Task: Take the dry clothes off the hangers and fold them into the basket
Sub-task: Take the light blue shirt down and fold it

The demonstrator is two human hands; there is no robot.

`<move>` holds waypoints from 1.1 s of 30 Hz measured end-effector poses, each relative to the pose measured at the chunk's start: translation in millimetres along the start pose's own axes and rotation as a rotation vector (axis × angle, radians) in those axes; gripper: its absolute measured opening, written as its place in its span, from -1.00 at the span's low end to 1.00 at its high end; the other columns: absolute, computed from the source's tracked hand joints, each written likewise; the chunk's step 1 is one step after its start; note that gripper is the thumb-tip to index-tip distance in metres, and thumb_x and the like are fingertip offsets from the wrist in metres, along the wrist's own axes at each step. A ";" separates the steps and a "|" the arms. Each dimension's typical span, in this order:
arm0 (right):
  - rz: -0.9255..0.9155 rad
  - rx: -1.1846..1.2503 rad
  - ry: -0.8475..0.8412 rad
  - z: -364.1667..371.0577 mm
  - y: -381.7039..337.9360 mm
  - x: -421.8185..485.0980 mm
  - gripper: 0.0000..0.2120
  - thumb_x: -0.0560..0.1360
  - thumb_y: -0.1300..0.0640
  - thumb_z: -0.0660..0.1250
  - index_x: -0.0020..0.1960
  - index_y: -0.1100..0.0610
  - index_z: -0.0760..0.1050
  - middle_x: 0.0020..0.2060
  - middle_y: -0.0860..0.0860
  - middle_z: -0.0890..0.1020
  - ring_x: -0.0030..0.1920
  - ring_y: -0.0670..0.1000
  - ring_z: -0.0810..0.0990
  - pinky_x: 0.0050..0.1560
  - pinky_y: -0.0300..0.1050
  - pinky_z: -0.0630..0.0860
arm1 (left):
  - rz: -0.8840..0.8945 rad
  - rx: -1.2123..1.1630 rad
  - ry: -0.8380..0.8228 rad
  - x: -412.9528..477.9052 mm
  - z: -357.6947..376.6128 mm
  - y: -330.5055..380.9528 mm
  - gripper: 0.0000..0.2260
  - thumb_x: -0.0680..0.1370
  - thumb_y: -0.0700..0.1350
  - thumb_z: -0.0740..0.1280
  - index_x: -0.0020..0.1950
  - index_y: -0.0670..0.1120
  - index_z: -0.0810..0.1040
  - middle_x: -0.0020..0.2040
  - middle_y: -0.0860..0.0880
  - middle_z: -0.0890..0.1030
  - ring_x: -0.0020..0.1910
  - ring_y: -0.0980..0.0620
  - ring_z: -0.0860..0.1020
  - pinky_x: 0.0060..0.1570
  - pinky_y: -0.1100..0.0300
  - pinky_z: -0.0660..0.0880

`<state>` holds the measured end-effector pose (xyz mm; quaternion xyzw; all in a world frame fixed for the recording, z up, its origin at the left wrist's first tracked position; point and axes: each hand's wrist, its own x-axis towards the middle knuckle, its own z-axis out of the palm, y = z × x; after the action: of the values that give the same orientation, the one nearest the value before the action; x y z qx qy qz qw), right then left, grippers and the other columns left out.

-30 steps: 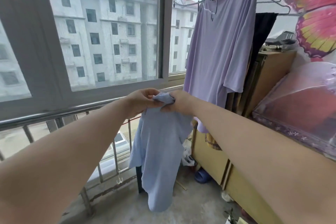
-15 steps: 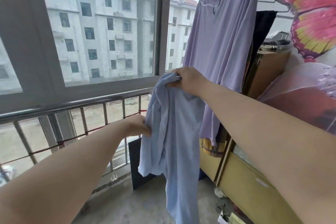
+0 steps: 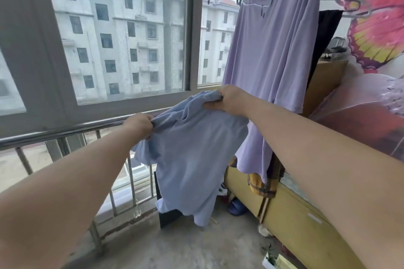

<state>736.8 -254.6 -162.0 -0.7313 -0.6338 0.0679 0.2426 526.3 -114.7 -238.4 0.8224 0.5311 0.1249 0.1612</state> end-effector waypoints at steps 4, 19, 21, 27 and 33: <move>0.017 0.306 -0.085 -3.8 -5.0 0.2 -0.76 0.48 0.06 0.45 0.08 0.16 0.64 -0.06 0.04 0.68 -0.06 0.02 0.64 -0.03 -0.24 0.57 | 0.065 0.033 -0.012 -6.2 -3.3 -2.5 -0.81 0.52 -0.28 0.24 0.03 -0.15 0.62 -0.13 -0.08 0.56 -0.12 -0.07 0.50 -0.12 0.18 0.40; -0.061 0.628 -0.014 -1.1 -37.2 11.5 -0.71 0.47 0.07 0.45 0.16 0.14 0.63 0.05 0.07 0.68 0.06 0.04 0.66 0.16 -0.12 0.56 | 0.123 -1.160 -0.610 -36.5 28.3 14.3 -0.84 0.48 -0.25 0.29 -0.01 -0.18 0.61 -0.09 -0.13 0.66 -0.18 0.00 0.66 -0.14 0.15 0.61; -0.045 0.572 -0.078 -3.3 -42.0 10.1 -0.70 0.47 0.01 0.45 0.15 0.11 0.63 0.07 0.07 0.68 0.09 0.07 0.65 0.18 -0.06 0.56 | 0.090 -1.186 -0.656 -37.1 30.7 15.6 -0.73 0.41 -0.16 0.31 0.07 -0.22 0.59 0.00 -0.17 0.63 -0.08 -0.07 0.63 0.03 0.03 0.55; -0.003 0.426 0.014 -16.5 -40.1 13.4 -0.75 0.44 -0.05 0.47 0.06 0.04 0.66 -0.03 -0.01 0.71 0.00 0.00 0.68 0.17 -0.03 0.57 | 0.105 -1.408 -0.777 -39.9 23.3 17.8 -0.41 0.50 0.34 0.17 0.22 -0.09 0.60 0.21 -0.12 0.59 0.17 -0.11 0.57 0.26 -0.06 0.41; 0.114 0.286 0.070 -10.9 -27.4 18.7 -0.60 0.39 -0.13 0.48 0.07 0.12 0.63 0.01 0.08 0.67 -0.01 0.06 0.65 0.13 0.00 0.57 | 0.191 -1.038 -0.872 -50.1 18.9 26.4 -0.48 0.24 -0.23 0.55 0.18 -0.22 0.59 0.14 -0.16 0.64 0.13 -0.12 0.61 0.24 -0.07 0.48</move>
<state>720.2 -237.4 -136.4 -0.7260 -0.5662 0.1455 0.3622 535.1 -173.1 -246.9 0.6570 0.2140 0.0344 0.7221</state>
